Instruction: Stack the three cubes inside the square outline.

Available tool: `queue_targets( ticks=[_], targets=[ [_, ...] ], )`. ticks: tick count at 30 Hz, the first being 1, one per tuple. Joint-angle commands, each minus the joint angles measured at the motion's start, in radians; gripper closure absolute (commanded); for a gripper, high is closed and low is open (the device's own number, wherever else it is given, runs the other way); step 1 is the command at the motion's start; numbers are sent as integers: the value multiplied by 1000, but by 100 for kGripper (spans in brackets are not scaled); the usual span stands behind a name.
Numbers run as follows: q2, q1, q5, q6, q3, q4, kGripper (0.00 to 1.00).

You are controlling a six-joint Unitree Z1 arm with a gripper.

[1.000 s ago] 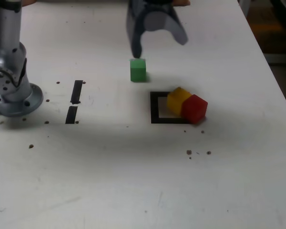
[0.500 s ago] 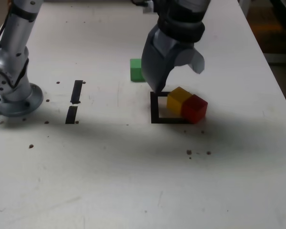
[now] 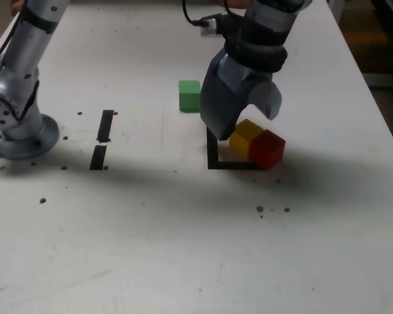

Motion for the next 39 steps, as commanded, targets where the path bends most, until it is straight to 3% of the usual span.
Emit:
queue_targets(
  ticks=[1, 12, 20, 23, 31, 39],
  targets=[
    [9, 5, -2, 5, 10, -20, 19],
    [36, 29, -19, 34, 43, -81, 36],
    [49, 40, -24, 83, 40, -119, 74],
    [42, 40, -11, 86, 42, -132, 83],
    [-27, 40, 44, 90, 40, -95, 90],
    [-289, -27, 76, 116, 183, -8, 90]
  ],
)
